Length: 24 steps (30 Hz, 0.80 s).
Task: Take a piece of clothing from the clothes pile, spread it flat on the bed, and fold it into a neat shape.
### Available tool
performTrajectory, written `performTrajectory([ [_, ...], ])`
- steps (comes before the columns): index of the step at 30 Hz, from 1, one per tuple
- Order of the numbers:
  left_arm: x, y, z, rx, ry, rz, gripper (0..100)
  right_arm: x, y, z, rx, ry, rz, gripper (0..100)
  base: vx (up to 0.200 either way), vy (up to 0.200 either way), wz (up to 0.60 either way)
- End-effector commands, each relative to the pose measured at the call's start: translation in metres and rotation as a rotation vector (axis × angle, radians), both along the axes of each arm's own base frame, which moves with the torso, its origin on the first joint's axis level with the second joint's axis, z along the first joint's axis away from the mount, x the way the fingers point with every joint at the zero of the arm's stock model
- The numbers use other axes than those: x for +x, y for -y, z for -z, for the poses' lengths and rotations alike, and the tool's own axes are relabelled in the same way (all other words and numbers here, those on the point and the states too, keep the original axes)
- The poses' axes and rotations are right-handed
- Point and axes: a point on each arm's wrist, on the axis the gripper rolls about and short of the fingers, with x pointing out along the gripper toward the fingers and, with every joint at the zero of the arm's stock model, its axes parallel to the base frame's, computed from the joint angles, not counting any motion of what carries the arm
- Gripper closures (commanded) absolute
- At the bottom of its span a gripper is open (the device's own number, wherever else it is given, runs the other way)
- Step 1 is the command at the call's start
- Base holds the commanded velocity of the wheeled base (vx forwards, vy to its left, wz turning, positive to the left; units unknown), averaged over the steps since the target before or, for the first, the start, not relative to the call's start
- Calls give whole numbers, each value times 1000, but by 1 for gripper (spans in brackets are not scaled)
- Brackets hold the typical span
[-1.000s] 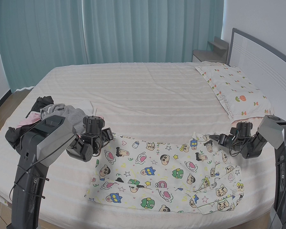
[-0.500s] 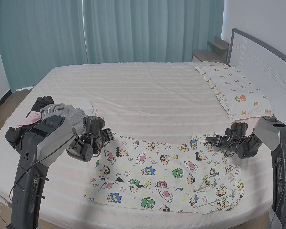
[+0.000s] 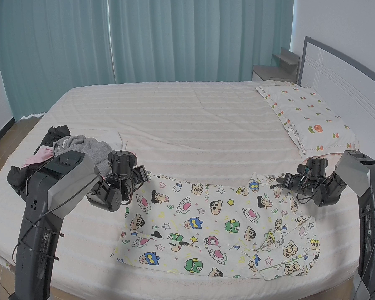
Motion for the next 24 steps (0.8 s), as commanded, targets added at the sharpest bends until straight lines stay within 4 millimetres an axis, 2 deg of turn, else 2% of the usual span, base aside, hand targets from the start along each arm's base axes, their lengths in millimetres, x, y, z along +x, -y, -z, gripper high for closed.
performTrajectory([
  [1, -1, 0, -3, 5, 2, -7, 100, -6, 7, -8, 40, 40, 2, 100, 0, 0, 0],
  [7, -4, -1, -6, 8, 2, -10, 100, -10, 11, -12, 43, 71, 12, 100, 0, 0, 0],
  [13, -9, -3, -9, 12, 3, -8, 100, -22, 13, -18, 67, 64, -32, 100, 0, 0, 0],
  [19, -10, 0, -5, 14, -4, -3, 100, -23, 8, -11, 77, 28, -54, 100, 0, 0, 0],
  [20, -10, -1, -5, 14, -4, -5, 100, -22, 8, -10, 79, 15, -55, 0, 0, 0, 0],
  [24, -10, -1, -5, 14, -4, -5, 100, -21, 8, -9, 78, 18, -57, 0, 0, 0, 0],
])
